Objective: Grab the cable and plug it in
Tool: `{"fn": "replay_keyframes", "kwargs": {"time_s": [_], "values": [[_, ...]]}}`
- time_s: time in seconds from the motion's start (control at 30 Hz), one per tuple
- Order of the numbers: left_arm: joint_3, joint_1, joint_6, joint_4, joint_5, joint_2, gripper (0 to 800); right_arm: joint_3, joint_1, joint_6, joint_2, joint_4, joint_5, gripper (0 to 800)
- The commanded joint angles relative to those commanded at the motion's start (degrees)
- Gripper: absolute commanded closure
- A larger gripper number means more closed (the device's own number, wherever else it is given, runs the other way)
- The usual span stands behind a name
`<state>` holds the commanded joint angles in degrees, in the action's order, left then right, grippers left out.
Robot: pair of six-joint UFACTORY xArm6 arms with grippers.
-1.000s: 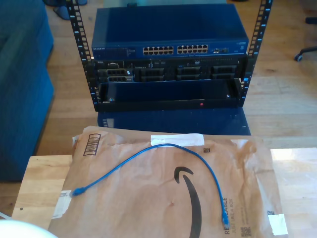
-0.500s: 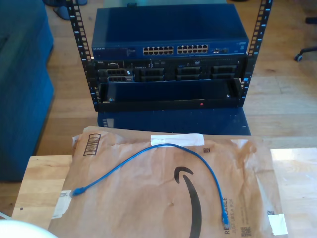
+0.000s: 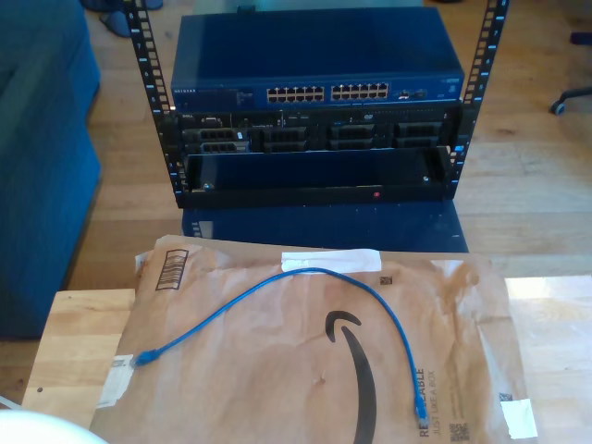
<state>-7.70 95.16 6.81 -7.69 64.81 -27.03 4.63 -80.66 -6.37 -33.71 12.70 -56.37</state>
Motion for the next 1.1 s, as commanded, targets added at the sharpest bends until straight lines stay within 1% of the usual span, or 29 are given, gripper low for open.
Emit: {"fn": "replay_keyframes", "kwargs": {"time_s": [0.83, 0.9, 0.97, 1.03, 1.1], "values": [[0.00, 0.00, 0.00, 0.00, 0.00, 0.00, 1, 0.26, 0.00, -0.09, -0.09, -0.09, -0.09, 1], [0.18, 0.00, 0.18, 0.00, 0.18, 0.18, 1, 0.70, 0.18, -0.09, -1.41, -0.09, -0.62, 1], [-0.35, 0.00, 0.26, -0.09, 0.44, -0.09, 1, 1.67, 0.18, -0.18, -5.01, -0.18, -2.11, 2], [-1.93, 0.09, 0.35, 0.00, 2.73, -0.79, 1, 3.96, 0.18, -1.67, -7.21, -0.26, -5.36, 2], [-4.22, 0.00, 0.26, -0.26, 6.95, -1.32, 0, 7.47, 0.53, -4.22, -7.30, -1.14, -8.26, 2]]}}
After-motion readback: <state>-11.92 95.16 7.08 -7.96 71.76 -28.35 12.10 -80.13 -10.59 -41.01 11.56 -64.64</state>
